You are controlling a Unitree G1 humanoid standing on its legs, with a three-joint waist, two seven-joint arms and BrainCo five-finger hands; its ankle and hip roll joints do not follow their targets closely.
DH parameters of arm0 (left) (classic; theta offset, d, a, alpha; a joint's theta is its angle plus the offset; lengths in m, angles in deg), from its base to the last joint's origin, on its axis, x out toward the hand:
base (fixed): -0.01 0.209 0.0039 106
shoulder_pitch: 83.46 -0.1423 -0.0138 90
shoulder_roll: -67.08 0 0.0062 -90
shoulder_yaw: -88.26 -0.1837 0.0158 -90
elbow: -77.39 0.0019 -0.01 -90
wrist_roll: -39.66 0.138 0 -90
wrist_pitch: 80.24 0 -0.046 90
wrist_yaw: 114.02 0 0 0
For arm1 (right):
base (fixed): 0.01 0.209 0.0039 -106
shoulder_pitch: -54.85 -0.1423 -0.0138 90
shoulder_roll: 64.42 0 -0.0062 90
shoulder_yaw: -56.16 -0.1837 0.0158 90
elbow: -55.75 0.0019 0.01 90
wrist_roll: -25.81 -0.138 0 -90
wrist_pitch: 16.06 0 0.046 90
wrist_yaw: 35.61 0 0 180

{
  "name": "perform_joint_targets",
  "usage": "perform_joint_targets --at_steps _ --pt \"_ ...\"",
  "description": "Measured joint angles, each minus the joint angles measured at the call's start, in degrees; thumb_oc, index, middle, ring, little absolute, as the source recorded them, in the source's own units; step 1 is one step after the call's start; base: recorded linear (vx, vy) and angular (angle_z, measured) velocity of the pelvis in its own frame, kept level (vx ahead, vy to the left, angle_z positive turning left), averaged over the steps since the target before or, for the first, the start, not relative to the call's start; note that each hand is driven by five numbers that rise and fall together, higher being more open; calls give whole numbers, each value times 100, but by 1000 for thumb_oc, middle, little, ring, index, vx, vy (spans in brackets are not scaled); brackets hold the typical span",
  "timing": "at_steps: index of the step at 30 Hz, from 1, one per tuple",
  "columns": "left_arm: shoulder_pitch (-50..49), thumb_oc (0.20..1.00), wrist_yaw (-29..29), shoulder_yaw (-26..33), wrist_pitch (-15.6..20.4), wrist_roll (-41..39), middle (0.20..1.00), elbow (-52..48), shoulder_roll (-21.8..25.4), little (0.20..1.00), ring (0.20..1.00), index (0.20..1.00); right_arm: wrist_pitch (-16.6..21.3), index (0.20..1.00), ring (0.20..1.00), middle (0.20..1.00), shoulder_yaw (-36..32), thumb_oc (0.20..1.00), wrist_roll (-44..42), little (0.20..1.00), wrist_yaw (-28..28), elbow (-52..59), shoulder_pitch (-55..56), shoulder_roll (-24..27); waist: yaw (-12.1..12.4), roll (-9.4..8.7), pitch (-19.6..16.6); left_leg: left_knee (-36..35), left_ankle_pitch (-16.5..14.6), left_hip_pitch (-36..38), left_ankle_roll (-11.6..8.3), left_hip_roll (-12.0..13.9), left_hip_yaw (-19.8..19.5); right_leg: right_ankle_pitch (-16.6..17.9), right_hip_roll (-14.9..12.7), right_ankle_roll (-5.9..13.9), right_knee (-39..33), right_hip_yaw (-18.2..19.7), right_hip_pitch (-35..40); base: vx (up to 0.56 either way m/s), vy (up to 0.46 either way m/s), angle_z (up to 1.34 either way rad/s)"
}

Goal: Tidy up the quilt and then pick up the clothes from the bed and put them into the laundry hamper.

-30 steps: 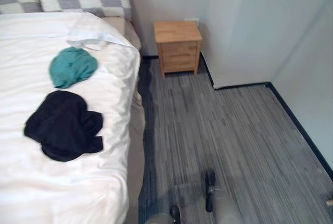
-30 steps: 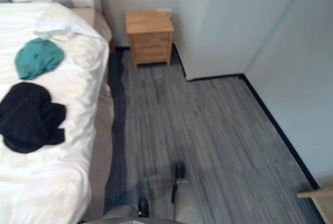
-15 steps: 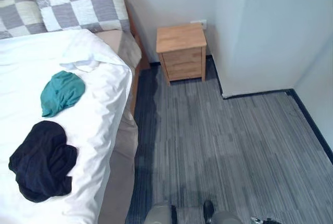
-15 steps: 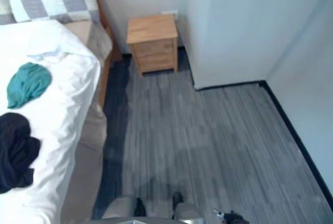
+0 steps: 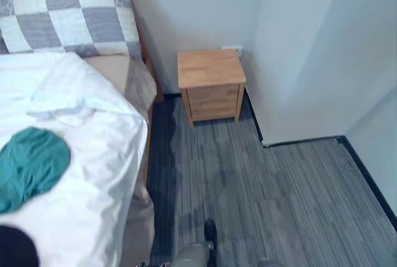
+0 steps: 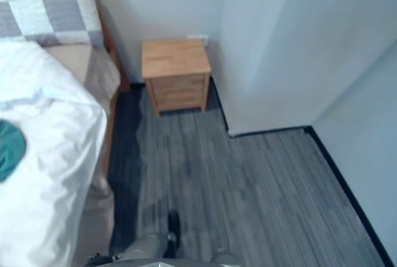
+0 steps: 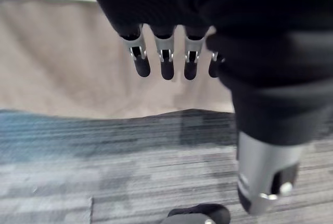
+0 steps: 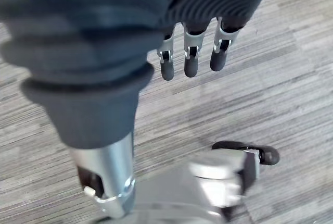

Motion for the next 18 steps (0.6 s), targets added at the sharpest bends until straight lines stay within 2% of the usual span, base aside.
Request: perform_joint_targets --at_steps 1,2,3,4,5,6,7,8,9,10,12,13,14,15,16,17,18 --pt "7 1000 -18 -51 8 -6 1000 -35 56 1000 1000 1000 60 1000 1000 1000 9 1000 5 1000 62 43 19 35 -136 187 -12 -54 -189 271 -24 -65 -56 -284 -219 66 -214 -90 -525 475 -92 11" --pt "35 1000 -20 -84 18 -6 1000 -60 93 1000 1000 1000 92 1000 1000 1000 -11 1000 1 1000 113 56 21 52 -163 266 -19 -39 -220 329 -63 -67 -59 -332 -215 42 -533 -146 -769 509 -208 18" --pt "110 1000 -49 -77 2 -3 1000 -138 118 1000 1000 1000 142 1000 1000 1000 3 1000 4 1000 90 149 56 142 -206 420 20 -102 -413 498 -353 -14 -207 -325 87 64 -1691 -200 -1047 563 -240 25" --pt "181 1000 -71 -73 -15 3 1000 -120 141 1000 1000 1000 144 1000 1000 1000 6 1000 -1 1000 81 185 58 151 -278 484 49 -140 -436 602 -437 31 -313 -275 359 119 -2537 -206 -1030 717 -303 57" --pt "290 1000 -92 -17 -116 6 1000 -90 150 1000 1000 1000 132 1000 1000 1000 63 1000 -2 1000 52 204 109 133 -418 431 61 -91 -790 742 -958 50 -423 -75 744 209 -3953 -183 -1022 622 -233 52" --pt "299 1000 -101 48 -139 7 1000 -79 148 1000 1000 1000 135 1000 1000 1000 147 1000 -2 1000 32 233 104 117 -474 343 77 56 -1168 798 -1350 101 -125 136 854 215 -4495 -178 -1028 601 -189 96" --pt "231 1000 -118 338 -229 11 1000 36 179 1000 1000 1000 206 1000 1000 1000 174 1000 24 1000 -37 337 203 30 -692 131 108 427 -1243 820 -693 240 384 542 888 632 -5496 41 -998 435 -119 98" --pt "264 1000 -127 340 -256 11 1000 68 134 1000 1000 1000 208 1000 1000 1000 169 1000 34 1000 -44 288 259 -7 -771 -23 136 360 -1237 1041 -115 106 320 703 841 590 -5573 44 -1074 440 -126 105" --pt "178 1000 -133 305 -238 32 1000 56 105 1000 1000 1000 133 1000 1000 1000 175 1000 40 1000 -33 193 298 -113 -768 -195 103 267 -1453 1343 -210 -51 151 845 962 563 -5590 351 -1288 224 -73 65" --pt "128 1000 -136 304 -245 35 1000 55 136 1000 1000 1000 130 1000 1000 1000 171 1000 40 1000 -27 199 312 -155 -791 -222 105 295 -1489 1416 -160 -60 92 870 997 527 -5570 528 -1356 108 -38 58" --pt "110 1000 -140 232 -275 35 1000 37 130 1000 1000 1000 114 1000 1000 1000 144 1000 40 1000 -32 195 339 -188 -805 -145 97 146 -1493 1757 -132 -70 39 978 1115 375 -5240 502 -1578 0 0 61" --pt "59 1000 -141 137 -291 35 1000 16 123 1000 1000 1000 112 1000 1000 1000 64 1000 40 1000 -30 172 369 -181 -771 -103 90 127 -1505 1979 -154 -100 20 1074 1224 146 -5053 368 -1579 441 -249 42" --pt "-73 1000 -144 88 -300 35 1000 -5 124 1000 1000 1000 121 1000 1000 1000 -25 1000 40 1000 -30 162 377 -177 -762 -110 54 182 -1575 2173 -271 -155 8 1333 1327 -306 -5020 325 -1403 839 -501 32" --pt "-204 1000 -142 82 -319 33 1000 -2 111 1000 1000 1000 125 1000 1000 1000 -23 1000 41 1000 -30 163 395 -184 -762 -177 -2 303 -1653 2237 -400 -237 -50 1546 1356 -588 -5024 365 -1267 983 -592 52" --pt "-401 1000 12 72 -373 23 1000 -13 -190 1000 1000 1000 51 1000 1000 1000 -2 1000 44 1000 61 -43 202 -12 -834 298 -108 419 -2081 2440 -806 165 -803 1372 1626 -637 -4101 606 -1449 663 -424 76" --pt "-387 1000 17 64 -351 26 1000 38 -292 1000 1000 1000 -10 1000 1000 1000 52 1000 51 1000 125 -134 259 -6 -834 370 -180 729 -2149 2295 -747 243 -916 1059 1639 -661 -3739 598 -1528 372 -244 101" --pt "-366 1000 24 103 -333 47 1000 -19 -200 1000 1000 1000 -26 1000 1000 1000 78 1000 85 1000 119 -169 243 -77 -715 385 -318 1754 -2030 1917 -817 191 -464 704 1574 -522 -3613 670 -1412 284 -201 64"
